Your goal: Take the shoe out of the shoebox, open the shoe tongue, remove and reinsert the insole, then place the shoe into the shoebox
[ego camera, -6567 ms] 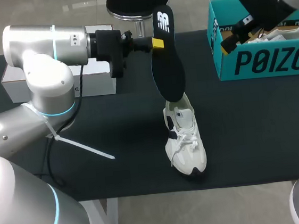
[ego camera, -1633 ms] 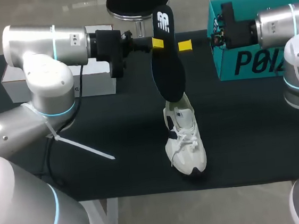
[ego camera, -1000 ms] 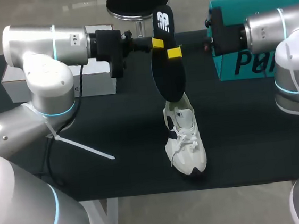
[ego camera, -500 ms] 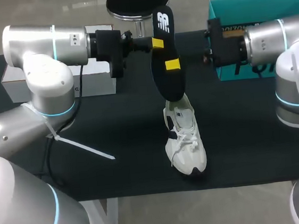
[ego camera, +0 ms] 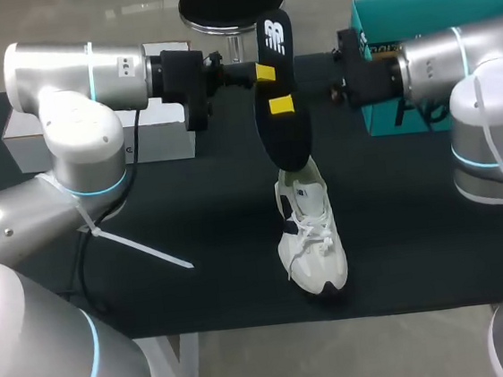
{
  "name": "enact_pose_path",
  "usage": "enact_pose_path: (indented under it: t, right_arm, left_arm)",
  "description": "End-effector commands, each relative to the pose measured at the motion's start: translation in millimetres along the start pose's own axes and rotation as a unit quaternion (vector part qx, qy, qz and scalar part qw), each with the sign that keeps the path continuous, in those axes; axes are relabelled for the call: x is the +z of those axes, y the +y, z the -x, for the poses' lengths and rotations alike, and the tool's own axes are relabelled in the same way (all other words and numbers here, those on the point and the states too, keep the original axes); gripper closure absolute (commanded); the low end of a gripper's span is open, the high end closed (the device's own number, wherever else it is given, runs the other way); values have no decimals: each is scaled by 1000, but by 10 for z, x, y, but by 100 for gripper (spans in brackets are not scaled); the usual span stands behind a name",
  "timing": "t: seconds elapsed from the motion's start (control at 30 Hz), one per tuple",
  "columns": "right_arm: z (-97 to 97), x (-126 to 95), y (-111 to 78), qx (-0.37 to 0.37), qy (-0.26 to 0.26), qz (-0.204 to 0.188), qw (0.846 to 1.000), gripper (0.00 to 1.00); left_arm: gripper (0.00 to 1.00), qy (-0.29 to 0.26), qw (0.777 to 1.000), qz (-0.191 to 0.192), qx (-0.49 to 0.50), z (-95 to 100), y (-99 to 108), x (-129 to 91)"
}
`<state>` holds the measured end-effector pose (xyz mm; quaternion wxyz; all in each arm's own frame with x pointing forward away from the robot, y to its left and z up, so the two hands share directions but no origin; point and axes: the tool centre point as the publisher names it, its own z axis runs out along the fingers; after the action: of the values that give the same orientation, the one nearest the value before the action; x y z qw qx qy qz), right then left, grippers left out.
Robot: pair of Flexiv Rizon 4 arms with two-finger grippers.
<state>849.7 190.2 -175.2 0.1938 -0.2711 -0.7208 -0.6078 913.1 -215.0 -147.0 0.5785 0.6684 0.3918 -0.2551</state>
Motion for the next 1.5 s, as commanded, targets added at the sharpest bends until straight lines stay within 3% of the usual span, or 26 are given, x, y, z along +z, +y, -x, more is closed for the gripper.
enact_pose_path:
  t: [0.03,0.5,0.53,0.57,0.6,0.63,0.7,0.73,1.33,1.37,1.47,1.5]
  right_arm:
    - [67,77,64,1,1,-5,1000,0]
    - [178,-20,116,4,-9,2,1000,0]
    - [181,-23,112,4,-9,2,1000,15]
    - [184,-24,108,3,-8,3,1000,42]
    - [190,-27,101,3,-8,5,1000,57]
    - [197,-30,93,4,-10,6,1000,65]
    - [206,-27,84,4,-9,8,1000,99]
    - [208,-27,83,4,-9,9,1000,100]
    - [169,-71,77,-7,-8,23,1000,100]
    - [167,-74,75,-7,-7,24,1000,93]
    - [162,-84,70,-5,-7,26,1000,2]
    - [162,-91,68,-5,-6,26,1000,0]
  left_arm:
    - [100,1,1000,1,1,1,1,13]
    - [100,1,1000,1,1,1,1,13]
    - [100,1,1000,1,1,1,1,13]
    - [100,1,1000,1,1,1,1,13]
    - [100,1,1000,1,1,1,1,13]
    - [100,1,1000,1,1,1,1,13]
    - [100,1,1000,1,1,1,1,13]
    - [100,1,1000,1,1,1,1,13]
    - [100,1,1000,1,1,1,1,13]
    - [100,1,1000,1,1,1,1,13]
    - [100,1,1000,1,1,1,1,13]
    - [100,1,1000,1,1,1,1,13]
